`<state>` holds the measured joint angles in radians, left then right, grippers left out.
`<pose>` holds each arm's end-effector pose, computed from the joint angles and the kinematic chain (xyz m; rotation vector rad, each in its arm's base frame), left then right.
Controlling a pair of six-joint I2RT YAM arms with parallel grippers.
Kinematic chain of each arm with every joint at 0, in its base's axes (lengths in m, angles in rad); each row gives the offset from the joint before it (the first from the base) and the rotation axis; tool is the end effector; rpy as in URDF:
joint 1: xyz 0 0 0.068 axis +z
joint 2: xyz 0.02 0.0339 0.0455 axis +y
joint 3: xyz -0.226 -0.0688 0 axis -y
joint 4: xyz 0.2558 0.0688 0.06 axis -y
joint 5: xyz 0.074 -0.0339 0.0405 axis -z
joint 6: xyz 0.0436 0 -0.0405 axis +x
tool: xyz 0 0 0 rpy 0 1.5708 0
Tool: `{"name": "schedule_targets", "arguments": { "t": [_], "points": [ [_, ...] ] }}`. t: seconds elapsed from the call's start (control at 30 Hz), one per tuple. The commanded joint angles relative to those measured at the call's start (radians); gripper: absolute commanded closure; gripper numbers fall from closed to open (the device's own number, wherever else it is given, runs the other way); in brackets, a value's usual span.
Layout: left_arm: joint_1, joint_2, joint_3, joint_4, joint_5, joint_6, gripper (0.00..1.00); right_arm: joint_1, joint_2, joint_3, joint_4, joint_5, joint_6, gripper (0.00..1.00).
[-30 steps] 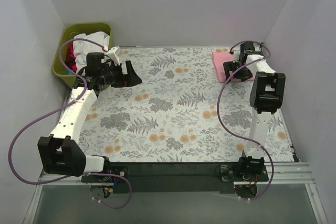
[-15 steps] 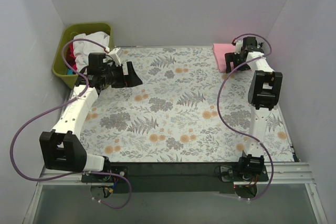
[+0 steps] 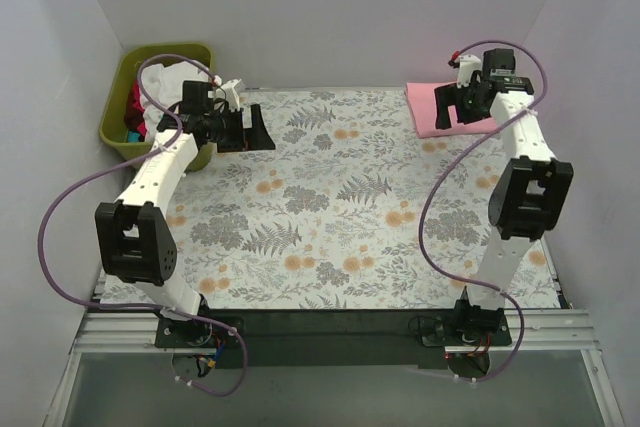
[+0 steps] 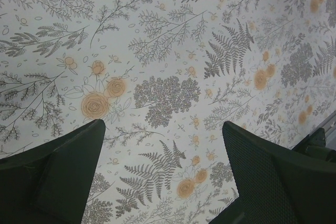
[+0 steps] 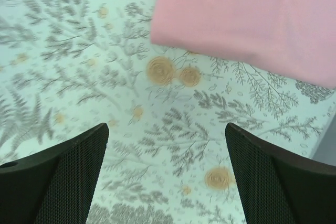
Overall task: Fold and stack the t-shirts
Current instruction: Reset both grippers
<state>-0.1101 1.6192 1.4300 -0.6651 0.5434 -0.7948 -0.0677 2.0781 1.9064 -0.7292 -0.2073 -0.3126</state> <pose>0.3619 -0.0627 0.2661 -0.6008 2.4719 -1.0481 0.4641 -0.0225 0.2350 -0.3866 2.4164 0.0889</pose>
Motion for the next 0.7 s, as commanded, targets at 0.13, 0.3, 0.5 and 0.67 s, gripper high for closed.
{"name": "schedule_targets", "arguments": {
  "t": [0.13,0.3,0.5,0.67],
  "points": [
    [0.006,0.001,-0.1,0.067,0.027,0.029,0.05,0.028,-0.379,-0.343,-0.087,-0.142,-0.045,0.02],
    [0.006,-0.063,-0.207,0.055,-0.052,0.075,0.05,0.06,-0.513,-0.642,-0.046,-0.21,-0.016,0.02],
    [0.006,-0.217,-0.374,0.053,-0.091,0.092,0.04,0.147,-0.683,-0.843,0.02,-0.193,0.001,0.02],
    [0.006,-0.295,-0.382,0.027,-0.083,0.098,0.04,0.158,-0.727,-0.847,0.022,-0.207,0.013,0.02]
  ]
}}
